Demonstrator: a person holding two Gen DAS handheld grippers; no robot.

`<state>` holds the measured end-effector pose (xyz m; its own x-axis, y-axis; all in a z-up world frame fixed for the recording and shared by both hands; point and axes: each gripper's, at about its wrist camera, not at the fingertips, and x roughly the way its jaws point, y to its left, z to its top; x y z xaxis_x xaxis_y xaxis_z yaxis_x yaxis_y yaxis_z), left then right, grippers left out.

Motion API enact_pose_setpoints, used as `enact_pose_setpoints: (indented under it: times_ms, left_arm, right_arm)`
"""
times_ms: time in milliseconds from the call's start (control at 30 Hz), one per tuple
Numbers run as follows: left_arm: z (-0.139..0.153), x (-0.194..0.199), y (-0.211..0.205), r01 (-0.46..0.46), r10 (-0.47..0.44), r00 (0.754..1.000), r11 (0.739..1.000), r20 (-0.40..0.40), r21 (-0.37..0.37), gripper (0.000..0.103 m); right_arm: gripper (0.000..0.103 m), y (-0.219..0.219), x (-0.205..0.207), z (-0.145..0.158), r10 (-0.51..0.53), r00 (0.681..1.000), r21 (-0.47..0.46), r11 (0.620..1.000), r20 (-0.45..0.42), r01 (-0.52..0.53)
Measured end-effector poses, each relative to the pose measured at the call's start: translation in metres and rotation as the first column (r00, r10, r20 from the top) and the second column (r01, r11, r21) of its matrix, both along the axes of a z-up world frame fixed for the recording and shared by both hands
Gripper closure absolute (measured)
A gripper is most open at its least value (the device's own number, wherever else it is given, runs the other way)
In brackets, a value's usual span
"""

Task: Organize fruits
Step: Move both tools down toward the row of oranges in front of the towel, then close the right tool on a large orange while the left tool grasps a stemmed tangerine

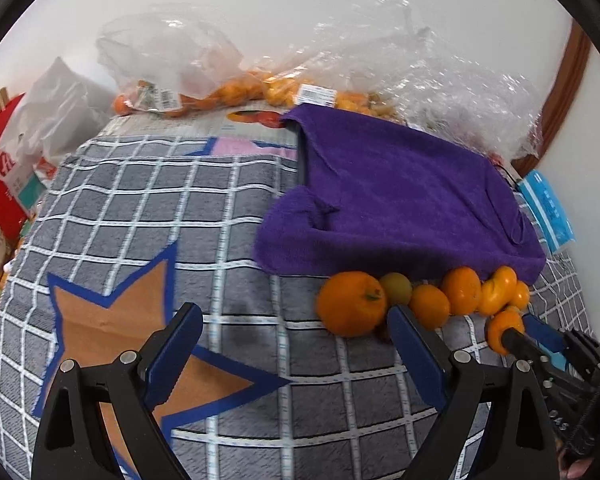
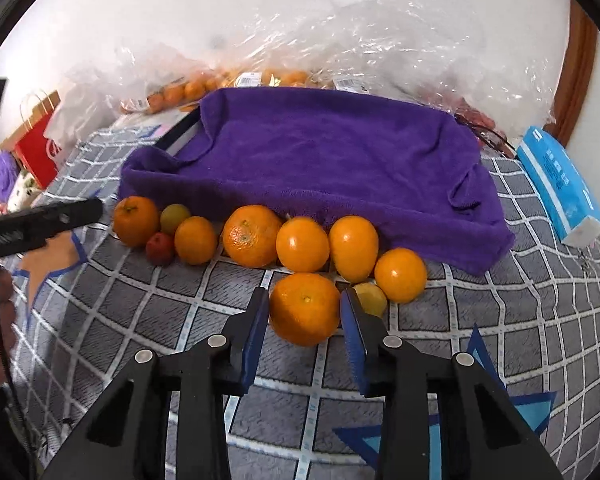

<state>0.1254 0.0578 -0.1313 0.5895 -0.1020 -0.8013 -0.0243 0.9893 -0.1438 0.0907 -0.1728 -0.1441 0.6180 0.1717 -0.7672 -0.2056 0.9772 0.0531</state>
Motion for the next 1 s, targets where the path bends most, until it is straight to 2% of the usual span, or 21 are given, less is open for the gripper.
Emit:
enact_pose_setpoints:
  times_ms: [133,200,233,500,600,700,800,1000]
  left_arm:
    - [-0.005,0.005,-0.014,0.026,-0.026,1.000,1.000,-0.009,0.010,0.010]
    - [-0.008,0.008,-0.017,0.031,-0.031,0.999,1.000,-0.014,0.003,0.013]
    - [-0.009,0.009,-0.018,0.033,-0.033,0.999,0.999,-0.019,-0.003,0.014]
    - [-0.022,0.020,-0.023,0.034,-0.035,0.997,0.999,-0.064,-0.026,0.047]
    - [-0.022,0.020,-0.023,0.049,-0.053,0.997,0.997,-0.059,-0.066,0.061]
    - [-0.021,0.021,-0.026,0.046,-0.049,0.997,0.998,-0.058,-0.053,0.060]
    - [-0.023,0.024,-0.026,0.041,-0.045,0.996,0.998,-0.073,-0.053,0.060]
    - [-0.025,0.022,-0.023,0.039,-0.045,0.996,0.997,-0.076,-0.071,0.061]
  right_arm:
    - [0.071,-0.017,-0.013,0.013,-0.030,0.999,0.011,1.000,0.032,0.029]
    - [0.084,-0.026,-0.017,0.016,-0.046,0.998,0.011,0.999,0.038,0.046]
    - [0.084,-0.031,-0.018,0.017,-0.052,0.998,0.013,0.999,0.037,0.052]
    - [0.084,-0.050,-0.015,-0.003,-0.062,0.997,0.064,0.996,-0.038,0.065]
    - [0.078,-0.050,-0.017,-0.004,-0.044,0.998,0.081,0.996,-0.034,0.047]
    - [0.074,-0.051,-0.022,-0.001,-0.036,0.999,0.084,0.996,-0.027,0.038]
    - [0.058,-0.049,-0.028,0.000,-0.005,0.999,0.107,0.994,-0.035,0.009]
    - [0.054,-0.037,-0.032,-0.012,-0.013,0.999,0.022,1.000,-0.032,0.014]
